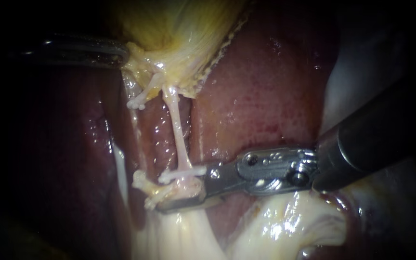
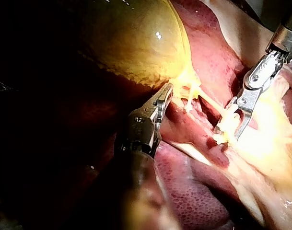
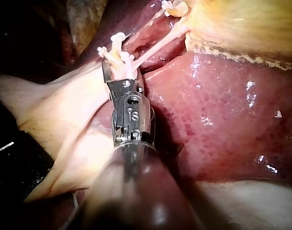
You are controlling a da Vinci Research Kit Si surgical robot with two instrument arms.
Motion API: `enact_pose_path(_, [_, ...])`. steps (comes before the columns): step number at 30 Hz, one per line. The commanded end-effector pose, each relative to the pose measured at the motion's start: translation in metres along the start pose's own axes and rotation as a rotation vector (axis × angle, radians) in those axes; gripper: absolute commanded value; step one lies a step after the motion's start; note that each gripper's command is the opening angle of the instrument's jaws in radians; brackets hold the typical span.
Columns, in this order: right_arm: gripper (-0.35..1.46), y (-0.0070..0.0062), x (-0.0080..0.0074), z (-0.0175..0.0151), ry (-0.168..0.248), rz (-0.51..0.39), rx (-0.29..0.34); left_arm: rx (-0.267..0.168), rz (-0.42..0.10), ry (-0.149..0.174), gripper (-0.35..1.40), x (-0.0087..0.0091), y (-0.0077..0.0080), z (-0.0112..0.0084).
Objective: Clipping second clip right tube
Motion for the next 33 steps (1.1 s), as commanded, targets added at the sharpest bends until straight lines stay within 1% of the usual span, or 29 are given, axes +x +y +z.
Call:
enact_pose_path(1, [0.26,0.0000,0.0000,0.0000,-0.002,0.000,-0.002,0.001,0.000,0.000,-0.35,0.0000,0.0000,0.0000])
enact_pose_path(3, [0.40,0.0001,0.0002,-0.0001,0.012,0.004,-0.026,0.001,0.000,0.000,-0.35,0.0000,0.0000,0.0000])
enact_pose_path(6, [0.49,0.0005,0.0005,-0.0002,0.015,0.008,-0.032,0.001,0.000,0.000,-0.35,0.0000,0.0000,0.0000])
enact_pose_path(8, [0.50,0.0007,0.0007,-0.0004,0.016,0.012,-0.033,0.001,0.001,0.000,-0.35,0.0000,0.0000,0.0000])
enact_pose_path(10, [0.50,0.0012,0.0012,-0.0010,0.027,0.019,-0.031,0.001,0.001,0.000,-0.35,0.0001,0.0000,0.0000])
enact_pose_path(16, [0.50,0.0030,0.0034,-0.0033,0.068,0.053,-0.028,0.005,0.001,0.000,-0.35,0.0002,0.0000,-0.0001])
enact_pose_path(19, [0.50,0.0033,0.0039,-0.0039,0.081,0.060,-0.025,0.005,0.001,0.000,-0.35,0.0002,0.0000,-0.0001])
enact_pose_path(23, [0.50,0.0032,0.0038,-0.0040,0.092,0.060,-0.021,0.004,0.001,0.000,-0.35,0.0002,0.0000,-0.0001])
enact_pose_path(25, [0.50,0.0032,0.0038,-0.0040,0.109,0.066,0.007,0.004,0.001,0.000,-0.35,0.0002,0.0000,-0.0001])
enact_pose_path(27, [0.50,0.0031,0.0037,-0.0041,0.135,0.119,0.047,0.004,0.001,0.000,-0.35,0.0002,0.0000,0.0000])
enact_pose_path(28, [0.50,0.0031,0.0037,-0.0042,0.157,0.154,0.078,0.004,0.001,0.000,-0.35,0.0002,0.0000,0.0000])
enact_pose_path(31, [0.50,0.0029,0.0037,-0.0043,0.204,0.225,0.146,0.004,0.001,0.000,-0.35,0.0002,0.0000,-0.0001])
enact_pose_path(33, [0.50,0.0027,0.0038,-0.0043,0.226,0.267,0.186,0.004,0.001,0.000,-0.35,0.0002,0.0000,-0.0001])
